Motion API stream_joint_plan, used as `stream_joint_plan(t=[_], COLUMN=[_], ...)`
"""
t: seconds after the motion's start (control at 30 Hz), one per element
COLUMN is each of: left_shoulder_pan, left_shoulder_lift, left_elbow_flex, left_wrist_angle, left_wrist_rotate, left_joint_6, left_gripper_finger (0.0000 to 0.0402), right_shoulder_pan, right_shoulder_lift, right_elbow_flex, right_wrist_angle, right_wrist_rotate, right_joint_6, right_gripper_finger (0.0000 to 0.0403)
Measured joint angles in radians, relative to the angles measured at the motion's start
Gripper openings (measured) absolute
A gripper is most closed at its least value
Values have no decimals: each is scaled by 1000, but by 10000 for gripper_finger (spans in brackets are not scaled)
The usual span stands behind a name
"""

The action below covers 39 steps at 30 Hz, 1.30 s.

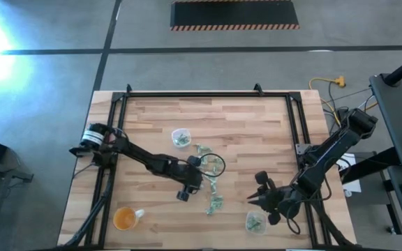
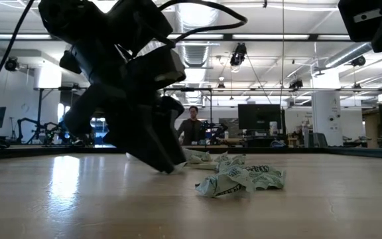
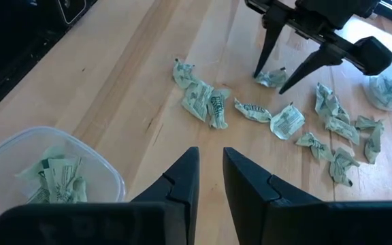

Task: Pick and place Stevia / Truvia into bins
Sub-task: Put the stevia packet into the top transparent container

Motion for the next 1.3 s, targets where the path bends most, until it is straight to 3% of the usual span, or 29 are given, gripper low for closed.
stream_joint_plan(t=[0.2,0.53,0.87,1.03,1.3], left_shoulder_pan=[1,0,1,0,0], left_shoulder_lift=[0,-2,-47,-104,-227], left_elbow_flex=[0,0,32,50,18], left_wrist_angle=[-9,-15,-12,-20,-110], left_wrist_rotate=[6,3,-15,-163,-607], left_joint_6=[0,8,41,88,90], left_gripper_finger=[151,14,10,10,11], right_shoulder_pan=[0,0,0,0,0], right_shoulder_lift=[0,0,0,1,0], right_elbow_flex=[0,-1,-2,-7,-13], right_wrist_angle=[0,1,4,6,7], right_wrist_rotate=[0,0,0,1,2], right_joint_6=[-2,-2,-3,-3,-5], right_gripper_finger=[57,57,57,56,56])
